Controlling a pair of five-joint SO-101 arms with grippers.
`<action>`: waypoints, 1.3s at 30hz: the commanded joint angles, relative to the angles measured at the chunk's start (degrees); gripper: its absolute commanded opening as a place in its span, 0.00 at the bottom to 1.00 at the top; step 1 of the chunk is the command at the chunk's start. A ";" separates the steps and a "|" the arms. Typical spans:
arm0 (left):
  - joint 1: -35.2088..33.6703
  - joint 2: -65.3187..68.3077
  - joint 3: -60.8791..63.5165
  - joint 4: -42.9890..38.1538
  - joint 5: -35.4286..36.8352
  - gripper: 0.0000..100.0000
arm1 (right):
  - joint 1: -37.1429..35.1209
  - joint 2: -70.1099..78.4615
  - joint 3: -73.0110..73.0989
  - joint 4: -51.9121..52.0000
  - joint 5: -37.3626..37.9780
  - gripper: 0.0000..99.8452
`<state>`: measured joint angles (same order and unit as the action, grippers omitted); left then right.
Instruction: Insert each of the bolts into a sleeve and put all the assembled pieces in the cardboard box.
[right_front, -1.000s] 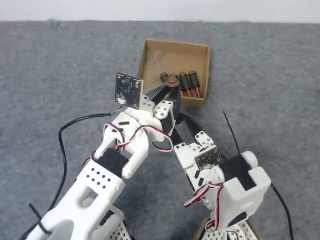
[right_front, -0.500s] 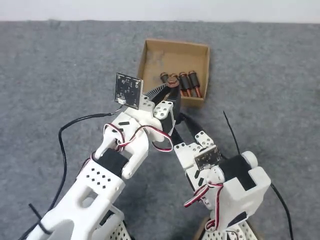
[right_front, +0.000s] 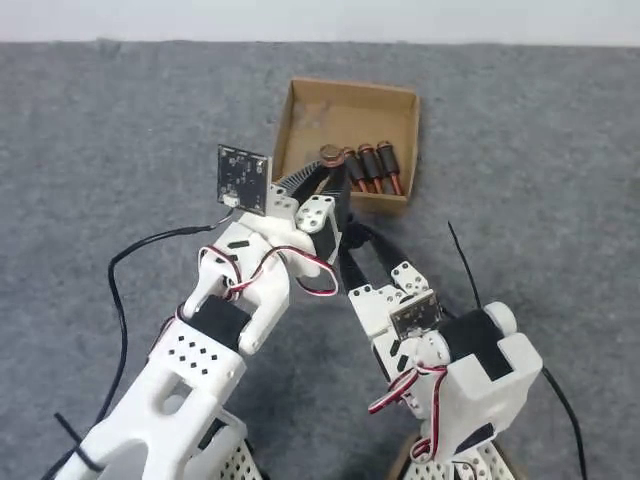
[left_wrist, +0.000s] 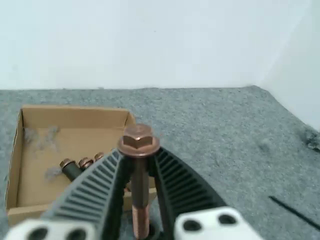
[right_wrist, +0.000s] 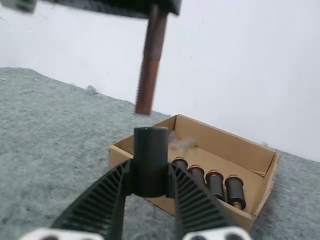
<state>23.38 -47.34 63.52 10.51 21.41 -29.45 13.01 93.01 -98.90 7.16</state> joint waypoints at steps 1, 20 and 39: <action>-0.44 -0.44 3.03 -8.26 0.62 0.01 | 0.75 -0.92 -0.53 -1.80 -0.62 0.01; 2.29 -0.35 4.18 -12.13 0.79 0.01 | 0.66 -0.92 -0.53 -1.80 -0.62 0.01; 2.11 0.18 8.57 -12.40 0.88 0.01 | 0.75 -0.92 -0.53 -1.89 -0.62 0.01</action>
<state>25.32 -46.90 71.87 0.22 21.23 -29.45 13.01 93.01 -98.90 7.16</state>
